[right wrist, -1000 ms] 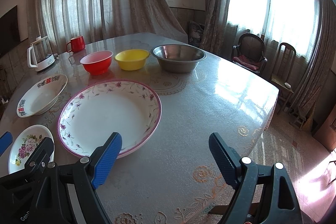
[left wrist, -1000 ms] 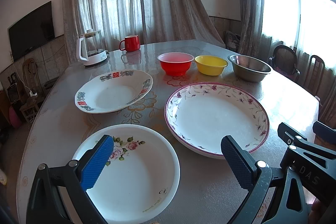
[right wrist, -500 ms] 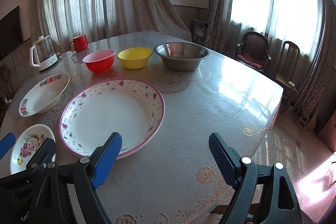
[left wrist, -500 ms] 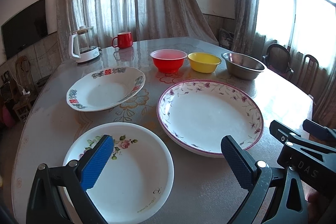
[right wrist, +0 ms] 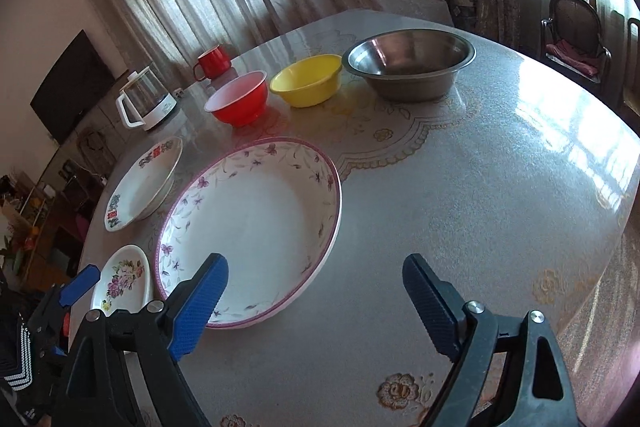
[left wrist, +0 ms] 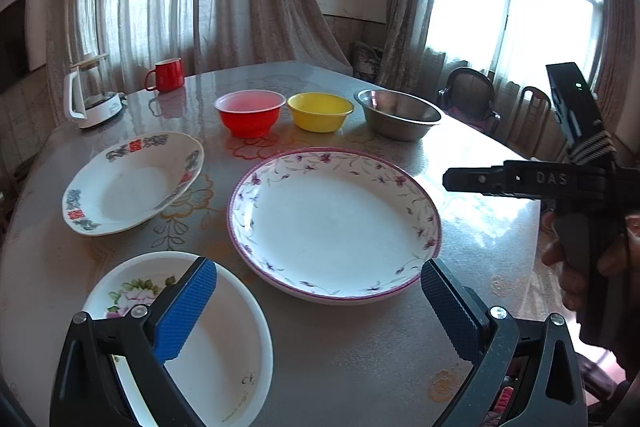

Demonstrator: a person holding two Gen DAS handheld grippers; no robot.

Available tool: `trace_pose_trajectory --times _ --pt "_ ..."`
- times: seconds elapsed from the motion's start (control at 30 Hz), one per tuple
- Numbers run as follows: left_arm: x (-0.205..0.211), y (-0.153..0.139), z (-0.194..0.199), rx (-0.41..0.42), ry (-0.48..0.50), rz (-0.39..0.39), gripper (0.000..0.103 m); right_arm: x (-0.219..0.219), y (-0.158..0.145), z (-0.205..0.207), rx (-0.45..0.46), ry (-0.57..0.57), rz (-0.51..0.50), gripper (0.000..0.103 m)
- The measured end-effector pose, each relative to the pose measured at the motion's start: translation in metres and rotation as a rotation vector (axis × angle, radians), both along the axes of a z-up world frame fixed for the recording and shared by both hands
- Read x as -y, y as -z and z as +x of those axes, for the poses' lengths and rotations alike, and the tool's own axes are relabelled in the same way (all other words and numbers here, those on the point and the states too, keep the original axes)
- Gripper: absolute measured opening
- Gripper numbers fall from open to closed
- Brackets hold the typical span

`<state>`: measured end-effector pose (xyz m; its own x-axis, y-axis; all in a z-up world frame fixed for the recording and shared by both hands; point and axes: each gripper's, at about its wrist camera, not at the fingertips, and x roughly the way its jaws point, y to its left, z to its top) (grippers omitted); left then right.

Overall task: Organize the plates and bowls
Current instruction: 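Move both grippers toward the white plate with red characters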

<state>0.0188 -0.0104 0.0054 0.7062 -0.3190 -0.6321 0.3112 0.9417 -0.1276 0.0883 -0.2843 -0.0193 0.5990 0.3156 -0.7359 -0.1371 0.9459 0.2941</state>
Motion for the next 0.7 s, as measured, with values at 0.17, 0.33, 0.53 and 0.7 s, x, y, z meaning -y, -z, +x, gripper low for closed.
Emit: trace_pose_trajectory --times 0.17,0.33,0.53,0.7 --pt "0.008 0.002 0.014 -0.044 -0.064 -0.045 0.103 0.001 -0.002 0.057 -0.027 -0.157 0.024 0.091" --pt "0.021 -0.013 0.012 0.037 -0.166 -0.057 0.103 -0.016 0.01 0.115 -0.102 -0.36 -0.018 0.061" --pt "0.034 -0.013 0.005 -0.022 -0.336 -0.044 0.103 -0.047 0.031 0.16 -0.122 -0.585 -0.12 0.031" --pt "0.043 0.006 -0.013 -0.079 -0.471 -0.058 0.1 -0.07 0.044 0.175 -0.117 -0.733 -0.185 0.025"
